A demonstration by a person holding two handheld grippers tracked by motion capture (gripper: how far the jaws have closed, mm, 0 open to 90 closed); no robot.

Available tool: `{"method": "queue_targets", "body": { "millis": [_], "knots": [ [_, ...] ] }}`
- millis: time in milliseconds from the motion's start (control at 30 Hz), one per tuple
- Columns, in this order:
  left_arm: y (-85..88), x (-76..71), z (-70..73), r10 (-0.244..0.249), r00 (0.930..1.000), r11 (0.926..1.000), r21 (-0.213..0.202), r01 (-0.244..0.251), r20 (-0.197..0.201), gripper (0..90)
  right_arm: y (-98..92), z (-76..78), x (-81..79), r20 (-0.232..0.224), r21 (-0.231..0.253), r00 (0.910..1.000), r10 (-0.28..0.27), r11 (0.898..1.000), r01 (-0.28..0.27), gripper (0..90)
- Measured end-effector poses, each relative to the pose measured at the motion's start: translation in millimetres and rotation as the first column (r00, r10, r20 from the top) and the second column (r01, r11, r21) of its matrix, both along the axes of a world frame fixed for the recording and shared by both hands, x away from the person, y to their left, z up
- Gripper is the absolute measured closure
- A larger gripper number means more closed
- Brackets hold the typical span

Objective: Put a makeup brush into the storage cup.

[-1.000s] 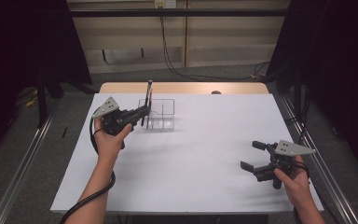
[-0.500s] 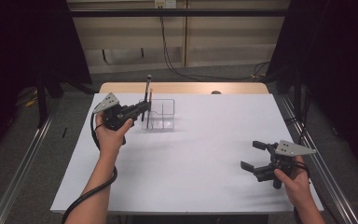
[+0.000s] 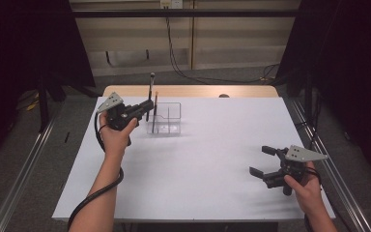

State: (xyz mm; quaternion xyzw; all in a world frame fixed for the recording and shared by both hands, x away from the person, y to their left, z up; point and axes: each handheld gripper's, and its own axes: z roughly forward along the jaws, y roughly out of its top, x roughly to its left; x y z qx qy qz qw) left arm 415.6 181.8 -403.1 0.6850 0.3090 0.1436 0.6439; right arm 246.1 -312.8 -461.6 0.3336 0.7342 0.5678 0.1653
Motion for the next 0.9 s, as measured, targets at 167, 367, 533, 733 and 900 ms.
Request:
{"method": "queue_targets", "body": {
  "millis": [167, 367, 533, 733, 900],
  "knots": [
    [-1.9, 4.1, 1.0, 0.008, 1.0, 1.0, 0.005, -0.008, 0.001, 84.2, -0.2, -0.1, 0.1, 0.001, -0.001, 1.0, 0.001, 1.0, -0.001, 1.8],
    [-2.8, 8.1, 1.5, 0.019, 0.9998, 0.9998, -0.003, -0.019, -0.003, 84.2, -0.5, -0.2, 0.1, 0.002, 0.0, 1.0, 0.002, 1.0, -0.002, 1.8],
    [-4.2, 12.5, 1.1, 0.031, 0.9995, 0.9995, 0.002, -0.031, 0.0, 84.2, -0.1, -0.5, 0.1, 0.002, -0.001, 1.0, 0.005, 1.0, -0.005, 1.8],
    [-6.1, 18.2, -1.0, 0.047, 0.9988, 0.9989, 0.003, -0.047, -0.008, 84.2, 0.0, -0.5, 0.2, 0.003, -0.001, 1.0, 0.007, 1.0, -0.007, 1.8],
    [-5.5, 22.0, -4.6, 0.061, 0.9981, 0.9981, 0.012, -0.061, -0.014, 84.1, -0.4, -0.2, 0.1, 0.008, 0.002, 1.0, 0.006, 1.0, -0.006, 1.8]
  ]
}}
